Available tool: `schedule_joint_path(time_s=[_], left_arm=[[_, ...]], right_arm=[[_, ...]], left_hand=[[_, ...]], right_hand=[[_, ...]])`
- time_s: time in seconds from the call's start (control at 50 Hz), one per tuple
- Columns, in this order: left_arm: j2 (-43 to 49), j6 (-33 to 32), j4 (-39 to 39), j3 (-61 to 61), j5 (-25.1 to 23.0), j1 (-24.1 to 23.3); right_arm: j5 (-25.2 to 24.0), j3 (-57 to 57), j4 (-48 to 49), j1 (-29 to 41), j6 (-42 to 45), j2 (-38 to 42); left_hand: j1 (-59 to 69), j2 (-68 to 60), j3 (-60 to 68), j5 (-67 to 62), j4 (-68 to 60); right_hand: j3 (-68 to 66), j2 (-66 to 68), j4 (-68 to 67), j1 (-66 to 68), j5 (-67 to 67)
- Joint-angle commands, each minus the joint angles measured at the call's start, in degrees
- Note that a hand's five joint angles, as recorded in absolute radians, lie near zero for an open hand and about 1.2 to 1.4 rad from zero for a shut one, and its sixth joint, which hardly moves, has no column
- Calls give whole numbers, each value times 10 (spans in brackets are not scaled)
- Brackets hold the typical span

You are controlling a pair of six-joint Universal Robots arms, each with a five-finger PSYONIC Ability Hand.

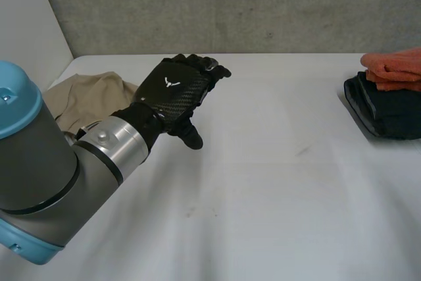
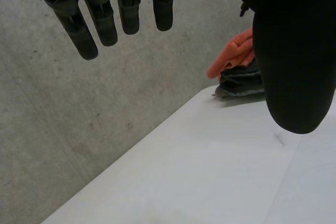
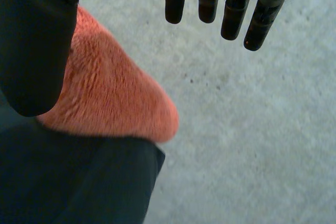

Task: Fold the laundry.

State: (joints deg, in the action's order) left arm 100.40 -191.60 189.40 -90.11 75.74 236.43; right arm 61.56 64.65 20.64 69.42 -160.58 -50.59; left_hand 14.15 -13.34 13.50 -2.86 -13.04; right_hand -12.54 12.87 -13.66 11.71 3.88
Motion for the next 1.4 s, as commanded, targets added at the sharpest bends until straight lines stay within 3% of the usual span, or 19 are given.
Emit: schedule_joint_path(time_s=[0.02, 0.06, 0.12, 0.14, 0.22, 0.28, 0.44, 0.54, 0.62, 0.76, 0.92, 1.0, 1.1, 1.26, 1.36, 1.4], left_arm=[[-6, 0, 0, 0, -1, 0], [-9, 0, 0, 0, -1, 0], [-16, 0, 0, 1, 0, 1], [-18, 0, 0, 2, 0, 1], [-28, 2, 0, 7, 0, 3], [-37, 14, 1, 12, 1, 6], [-63, 58, 20, 24, 32, 53], [-73, 66, 53, 30, 77, 111], [-70, 61, 69, 35, 82, 167], [-11, 51, 74, 49, 76, 265], [144, -61, 68, 79, -33, 375], [210, -128, 69, 94, -67, 394], [276, -176, 68, 126, -67, 397], [309, -195, 65, 121, -71, 388], [307, -195, 67, 121, -68, 367], [307, -195, 69, 122, -69, 352]], right_arm=[[6, 21, -96, -46, 66, -33], [17, 20, -116, -58, 84, -40], [72, 8, -145, -85, 112, -57], [113, -3, -150, -96, 123, -70], [201, -31, -148, -102, 134, -106], [220, -38, -128, -98, 127, -119], [195, 38, 16, 36, 34, -242], [111, 163, 111, 139, -38, -330], [68, 247, 153, 244, -47, -340], [60, 343, 149, 399, -43, -325], [74, 407, 119, 440, -18, -272], [97, 421, 119, 442, 10, -250], [121, 431, 118, 436, 31, -238], [124, 441, 118, 433, 31, -235], [124, 442, 119, 433, 32, -224], [125, 442, 119, 433, 32, -224]], left_hand=[[-14, 6, -8, 1, 3], [-14, 6, -8, 1, 3], [-14, 6, -8, 1, 3], [-14, 6, -8, 1, 3], [-14, 6, -8, 1, 3], [-17, 9, -11, 5, 6], [-22, 14, -16, 10, 11], [-31, 23, -24, 18, 20], [-31, 23, -24, 18, 20], [-33, 25, -26, 20, 22], [-23, 14, -16, 10, 11], [-16, 8, -9, 3, 5], [-11, 3, -4, -2, 0], [73, -81, 80, -86, -84], [251, -259, 258, -264, -262], [404, -412, 411, -417, -415]], right_hand=[[25, -29, 37, -17, -39], [25, -29, 37, -17, -39], [25, -29, 37, -17, -39], [25, -29, 37, -17, -39], [25, -29, 37, -17, -39], [25, -29, 37, -17, -39], [25, -29, 37, -17, -39], [25, -29, 37, -17, -39], [25, -29, 37, -17, -39], [25, -29, 37, -17, -39], [25, -29, 37, -17, -39], [25, -29, 37, -17, -39], [25, -29, 37, -17, -39], [25, -29, 37, -17, -39], [25, -29, 37, -17, -39], [25, -29, 37, -17, -39]])
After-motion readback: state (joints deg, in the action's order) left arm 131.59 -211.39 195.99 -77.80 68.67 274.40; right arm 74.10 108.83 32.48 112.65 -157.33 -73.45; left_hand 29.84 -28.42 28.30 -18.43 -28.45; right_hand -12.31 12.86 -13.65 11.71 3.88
